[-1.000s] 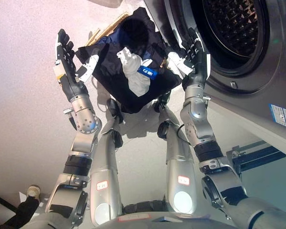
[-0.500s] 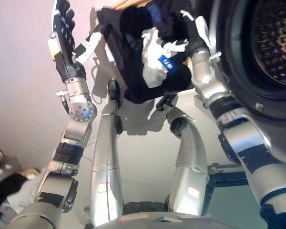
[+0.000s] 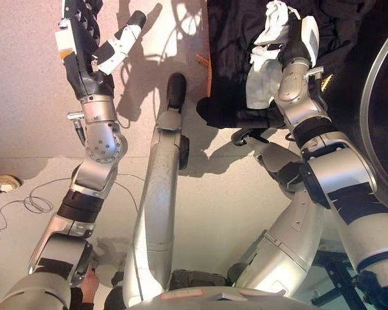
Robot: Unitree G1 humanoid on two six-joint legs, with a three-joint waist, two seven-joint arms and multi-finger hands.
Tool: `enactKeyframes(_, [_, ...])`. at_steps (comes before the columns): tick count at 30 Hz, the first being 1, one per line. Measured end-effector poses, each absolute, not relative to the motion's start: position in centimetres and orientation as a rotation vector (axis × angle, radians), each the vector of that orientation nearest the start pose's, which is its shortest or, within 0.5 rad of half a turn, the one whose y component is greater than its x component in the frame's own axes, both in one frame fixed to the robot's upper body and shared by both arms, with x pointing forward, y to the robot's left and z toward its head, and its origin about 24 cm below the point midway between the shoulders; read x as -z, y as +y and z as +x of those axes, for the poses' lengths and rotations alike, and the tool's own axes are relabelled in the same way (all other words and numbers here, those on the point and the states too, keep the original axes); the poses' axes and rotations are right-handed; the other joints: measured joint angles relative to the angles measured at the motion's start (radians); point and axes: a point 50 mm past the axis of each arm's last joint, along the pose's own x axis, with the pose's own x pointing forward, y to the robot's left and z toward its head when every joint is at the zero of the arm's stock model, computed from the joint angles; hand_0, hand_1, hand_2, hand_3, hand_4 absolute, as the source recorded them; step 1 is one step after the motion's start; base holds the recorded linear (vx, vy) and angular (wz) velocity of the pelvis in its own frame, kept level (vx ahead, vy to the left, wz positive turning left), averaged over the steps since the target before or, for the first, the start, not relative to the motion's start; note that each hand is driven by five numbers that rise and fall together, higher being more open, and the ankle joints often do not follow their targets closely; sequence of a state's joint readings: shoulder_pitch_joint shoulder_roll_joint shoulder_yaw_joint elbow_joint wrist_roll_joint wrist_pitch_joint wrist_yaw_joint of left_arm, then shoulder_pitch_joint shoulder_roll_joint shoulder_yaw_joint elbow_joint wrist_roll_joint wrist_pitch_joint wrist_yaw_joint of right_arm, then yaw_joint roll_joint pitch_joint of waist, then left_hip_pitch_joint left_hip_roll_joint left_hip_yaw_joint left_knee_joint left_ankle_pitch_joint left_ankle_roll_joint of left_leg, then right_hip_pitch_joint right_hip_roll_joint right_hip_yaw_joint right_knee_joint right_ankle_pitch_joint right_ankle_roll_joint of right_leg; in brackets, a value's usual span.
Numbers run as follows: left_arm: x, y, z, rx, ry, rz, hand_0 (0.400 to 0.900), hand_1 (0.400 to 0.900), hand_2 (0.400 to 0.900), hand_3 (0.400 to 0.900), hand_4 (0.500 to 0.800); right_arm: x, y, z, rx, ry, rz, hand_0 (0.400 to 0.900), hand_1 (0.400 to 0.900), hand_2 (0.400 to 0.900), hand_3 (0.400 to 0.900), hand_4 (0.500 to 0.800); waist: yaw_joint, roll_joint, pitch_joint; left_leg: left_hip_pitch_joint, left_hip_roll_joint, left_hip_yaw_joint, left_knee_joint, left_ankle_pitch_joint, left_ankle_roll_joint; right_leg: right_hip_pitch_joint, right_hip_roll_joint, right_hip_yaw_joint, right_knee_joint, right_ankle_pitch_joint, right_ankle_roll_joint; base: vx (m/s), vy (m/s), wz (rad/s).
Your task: Put the clothes in the basket into the washing machine.
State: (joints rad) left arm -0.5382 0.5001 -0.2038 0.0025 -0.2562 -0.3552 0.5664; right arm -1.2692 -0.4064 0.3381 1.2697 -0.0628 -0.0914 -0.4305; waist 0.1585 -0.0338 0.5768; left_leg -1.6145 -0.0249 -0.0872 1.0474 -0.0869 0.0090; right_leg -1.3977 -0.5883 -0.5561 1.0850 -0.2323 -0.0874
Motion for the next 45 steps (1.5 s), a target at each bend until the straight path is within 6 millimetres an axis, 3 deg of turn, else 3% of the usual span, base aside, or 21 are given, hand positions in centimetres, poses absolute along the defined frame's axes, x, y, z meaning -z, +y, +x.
enactKeyframes(1, [-22.4, 17.6, 29.9, -0.214, -0.846, 0.004, 0.900, 0.900, 0.900, 0.900, 0.800, -22.3, -19.7, 42.4, 0.409, -0.213, -0.665, 0.400, 0.400, 0.400, 0.400, 0.500, 0.006, 0.000, 0.000, 0.000, 0.000, -0.001, 0.007, -0.004, 0.006, 0.002, 0.002, 0.000, 0.001, 0.000, 0.001, -0.02, 0.063, -0.05])
enactKeyframes(7, [-21.8, 17.8, 29.3, -0.230, -0.837, -0.009, 0.900, 0.900, 0.900, 0.900, 0.800, -21.8, -20.0, 42.2, 0.415, -0.220, -0.631, 0.400, 0.400, 0.400, 0.400, 0.500, 0.006, 0.018, 0.003, 0.001, 0.017, 0.018, 0.103, -0.061, 0.027, 0.006, 0.006, 0.042, 0.039, 0.010, 0.018, -0.02, 0.079, -0.12])
enactKeyframes(10, [-21.4, 17.6, 29.3, -0.236, -0.821, -0.028, 0.900, 0.900, 0.900, 0.900, 0.800, -21.6, -20.0, 42.0, 0.400, -0.237, -0.589, 0.400, 0.400, 0.400, 0.400, 0.500, -0.008, 0.021, 0.005, 0.007, 0.037, 0.056, 0.144, -0.084, 0.046, -0.007, 0.010, 0.081, 0.060, 0.016, 0.018, -0.01, 0.045, -0.17])
enactKeyframes(15, [-21.0, 18.5, 29.2, -0.305, -0.809, -0.061, 0.900, 0.900, 0.900, 0.900, 0.800, -20.8, -17.8, 40.7, 0.300, -0.348, -0.478, 0.400, 0.400, 0.400, 0.400, 0.500, -0.055, 0.016, 0.007, 0.038, 0.075, 0.109, 0.164, -0.111, 0.072, -0.022, 0.034, 0.143, 0.047, 0.041, 0.042, -0.02, -0.003, -0.17])
enactKeyframes(17, [-20.7, 19.4, 29.0, -0.371, -0.800, -0.088, 0.900, 0.900, 0.900, 0.900, 0.800, -20.6, -16.8, 39.7, 0.248, -0.409, -0.439, 0.400, 0.400, 0.400, 0.400, 0.500, -0.091, 0.014, 0.008, 0.069, 0.081, 0.116, 0.141, -0.109, 0.077, 0.010, 0.050, 0.140, 0.008, 0.063, 0.057, -0.01, -0.035, -0.11])
enactKeyframes(21, [-19.4, 19.9, 29.1, -0.418, -0.739, -0.095, 0.900, 0.900, 0.900, 0.900, 0.800, -19.5, -16.7, 37.6, 0.219, -0.471, -0.350, 0.400, 0.400, 0.400, 0.400, 0.500, -0.168, 0.002, 0.010, 0.198, 0.096, 0.137, 0.026, -0.090, 0.078, 0.135, 0.102, 0.122, -0.142, 0.119, 0.081, -0.01, 0.000, -0.10])
enactKeyframes(28, [-17.4, 20.9, 28.9, -0.476, -0.665, -0.079, 0.900, 0.900, 0.900, 0.900, 0.800, -18.1, -18.4, 34.0, 0.258, -0.527, -0.198, 0.400, 0.400, 0.400, 0.400, 0.500, -0.250, -0.006, 0.007, 0.370, 0.115, 0.180, -0.144, -0.056, 0.077, 0.292, 0.175, 0.101, -0.360, 0.206, 0.104, 0.00, -0.006, -0.10])
enactKeyframes(36, [-15.5, 21.4, 28.8, -0.512, -0.582, -0.073, 0.900, 0.900, 0.900, 0.900, 0.800, -17.0, -19.1, 33.9, 0.424, -0.475, 0.205, 0.400, 0.400, 0.400, 0.400, 0.500, -0.274, -0.011, 0.006, 0.486, 0.131, 0.217, -0.219, -0.059, 0.064, 0.377, 0.206, 0.115, -0.440, 0.227, 0.107, 0.04, 0.030, -0.06])
enactKeyframes(41, [-15.5, 21.6, 28.8, -0.511, -0.579, -0.058, 0.900, 0.900, 0.900, 0.900, 0.800, -19.3, -20.9, 36.1, 0.651, -0.469, 0.430, 0.400, 0.400, 0.400, 0.400, 0.500, -0.259, -0.011, 0.005, 0.544, 0.124, 0.248, -0.279, -0.046, 0.063, 0.410, 0.201, 0.119, -0.482, 0.241, 0.109, 0.06, 0.013, 0.04])
enactKeyframes(45, [-15.4, 21.0, 28.9, -0.464, -0.577, -0.024, 0.900, 0.900, 0.900, 0.900, 0.800, -22.7, -24.7, 37.1, 0.855, -0.486, 0.549, 0.400, 0.400, 0.400, 0.400, 0.500, -0.215, -0.009, 0.004, 0.566, 0.115, 0.253, -0.311, -0.032, 0.052, 0.413, 0.195, 0.116, -0.487, 0.242, 0.108, 0.05, -0.020, 0.07])
